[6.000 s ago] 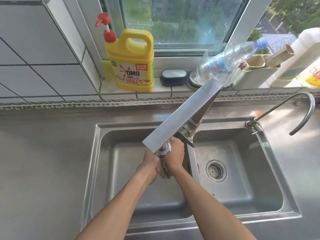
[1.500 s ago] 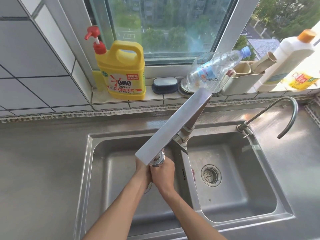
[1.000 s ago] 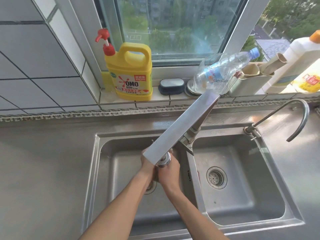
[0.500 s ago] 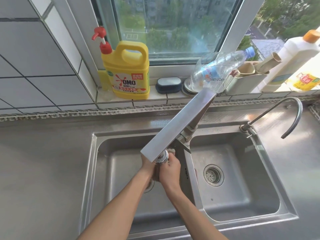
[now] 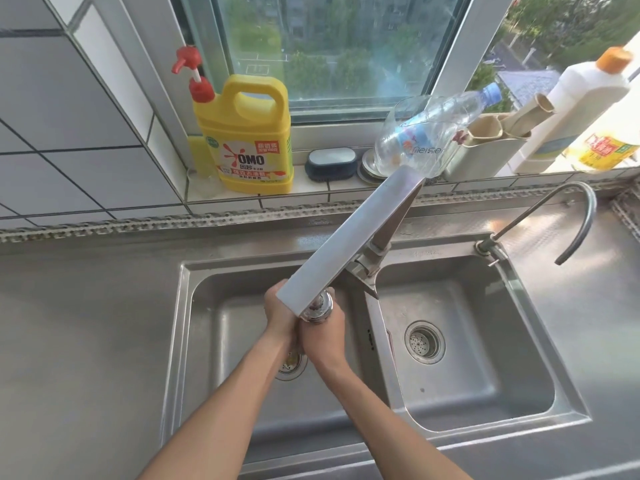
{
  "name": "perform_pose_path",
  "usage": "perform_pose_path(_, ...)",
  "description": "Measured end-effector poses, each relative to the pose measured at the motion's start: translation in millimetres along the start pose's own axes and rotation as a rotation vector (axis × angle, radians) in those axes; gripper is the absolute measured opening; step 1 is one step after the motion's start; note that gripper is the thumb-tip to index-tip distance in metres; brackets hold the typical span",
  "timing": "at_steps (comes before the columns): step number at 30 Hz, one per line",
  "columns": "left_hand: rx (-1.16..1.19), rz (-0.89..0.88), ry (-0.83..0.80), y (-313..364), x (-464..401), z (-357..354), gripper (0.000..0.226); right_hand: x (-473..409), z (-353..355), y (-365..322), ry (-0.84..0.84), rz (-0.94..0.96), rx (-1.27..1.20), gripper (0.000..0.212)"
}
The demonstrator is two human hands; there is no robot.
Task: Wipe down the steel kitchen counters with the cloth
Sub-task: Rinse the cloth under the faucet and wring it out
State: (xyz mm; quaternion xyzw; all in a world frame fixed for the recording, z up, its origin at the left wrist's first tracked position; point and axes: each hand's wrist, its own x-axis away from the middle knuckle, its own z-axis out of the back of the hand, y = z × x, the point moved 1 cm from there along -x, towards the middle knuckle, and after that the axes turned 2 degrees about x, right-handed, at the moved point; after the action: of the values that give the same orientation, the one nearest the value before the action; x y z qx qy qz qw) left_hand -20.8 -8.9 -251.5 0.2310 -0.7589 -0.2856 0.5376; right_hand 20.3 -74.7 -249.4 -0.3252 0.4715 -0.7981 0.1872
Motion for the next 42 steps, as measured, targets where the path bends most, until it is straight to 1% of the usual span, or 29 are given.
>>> perform_pose_path(1, -0.02, 0.004, -0.002, 0, -4, 3, 0.012, 4, -2, -1, -0.013, 0.007, -0.004, 0.049)
perform_pose_path(2, -0.002, 0.002, 0.007, -1, -5, 3, 0.011, 4, -1, -1, -0.014, 0.014, 0.014, 0.055)
perform_pose_path(3, 0.012, 0.007, 0.033, -4, -4, 1, 0.011, 1, 1, -4, -0.025, 0.036, 0.023, 0.054)
perform_pose_path(4, -0.007, -0.006, 0.068, -7, -1, -1, 0.018, -6, 5, -6, -0.023, 0.046, 0.039, 0.044)
perform_pose_path(5, -0.069, -0.036, 0.099, -12, 2, -3, 0.024, -13, 9, -7, -0.008, 0.024, 0.03, 0.027)
perform_pose_path(6, -0.149, -0.055, 0.115, -15, 9, -4, 0.025, -22, 12, -7, 0.025, -0.02, 0.014, 0.028)
perform_pose_path(7, -0.216, -0.055, 0.107, -18, 15, -6, 0.026, -30, 15, -5, 0.057, -0.062, -0.001, 0.035)
perform_pose_path(10, -0.302, -0.046, 0.106, -21, 22, -5, 0.028, -30, 14, -1, 0.086, -0.09, 0.008, 0.039)
perform_pose_path(12, -0.211, -0.054, 0.138, -16, 15, -1, 0.026, -14, 9, -1, 0.05, -0.059, 0.023, 0.032)
perform_pose_path(14, 0.036, -0.014, 0.126, -9, 7, 0, 0.025, 2, 4, 2, 0.009, -0.032, 0.061, 0.008)
perform_pose_path(15, 0.115, 0.007, 0.087, -6, 3, 0, 0.026, 7, 2, 4, 0.001, -0.031, 0.071, 0.01)
perform_pose_path(16, 0.129, 0.015, 0.044, -4, 2, -1, 0.027, 10, 2, 2, -0.002, -0.025, 0.071, 0.015)
perform_pose_path(18, 0.076, 0.004, -0.018, -3, 6, -4, 0.025, 4, 6, -5, -0.01, 0.008, 0.118, 0.009)
perform_pose_path(20, -0.109, -0.041, -0.04, -5, 7, -6, 0.023, -15, 16, -9, 0.029, 0.007, 0.176, 0.024)
perform_pose_path(22, -0.245, -0.059, -0.052, -10, 11, -7, 0.029, -31, 24, -12, 0.104, -0.065, 0.139, 0.041)
perform_pose_path(24, -0.295, -0.072, -0.044, -15, 13, -7, 0.035, -34, 24, -10, 0.126, -0.1, 0.098, 0.044)
perform_pose_path(26, -0.292, -0.089, -0.015, -15, 10, -4, 0.043, -23, 20, -7, 0.082, -0.075, 0.138, 0.039)
perform_pose_path(27, -0.238, -0.096, 0.0, -13, 8, -3, 0.041, -16, 16, -3, 0.053, -0.047, 0.162, 0.032)
perform_pose_path(29, -0.047, -0.052, 0.025, -9, 3, -3, 0.037, 1, 12, 2, 0.009, -0.003, 0.186, 0.007)
perform_pose_path(31, 0.069, -0.004, 0.032, -5, 0, -1, 0.038, 11, 8, 4, -0.001, 0.021, 0.163, 0.034)
perform_pose_path(32, 0.084, -0.003, 0.024, -5, 1, -1, 0.039, 12, 7, 2, -0.004, 0.019, 0.156, 0.041)
perform_pose_path(33, 0.122, 0.009, -0.004, -4, 4, -4, 0.041, 9, 8, 2, -0.006, 0.027, 0.167, 0.041)
perform_pose_path(34, 0.108, 0.012, -0.025, -2, 7, -2, 0.041, 6, 5, -2, -0.014, 0.039, 0.185, 0.035)
perform_pose_path(35, 0.067, 0.011, -0.055, 0, 10, -2, 0.036, -2, 4, -3, -0.003, 0.059, 0.217, 0.025)
perform_pose_path(36, -0.035, 0.005, -0.076, -1, 12, -3, 0.029, -12, 7, -4, 0.022, 0.072, 0.233, 0.017)
perform_pose_path(37, -0.134, 0.007, -0.098, -2, 15, -2, 0.021, -23, 11, -4, 0.05, 0.07, 0.237, 0.019)
perform_pose_path(38, -0.204, 0.018, -0.108, -5, 17, -1, 0.015, -34, 15, -3, 0.076, 0.05, 0.216, 0.026)
perform_pose_path(39, -0.219, 0.031, -0.108, -9, 19, -1, 0.011, -44, 20, 0, 0.092, 0.023, 0.172, 0.033)
perform_pose_path(42, -0.227, 0.032, -0.074, -17, 20, 9, 0.018, -62, 27, 9, 0.086, -0.09, -0.027, 0.043)
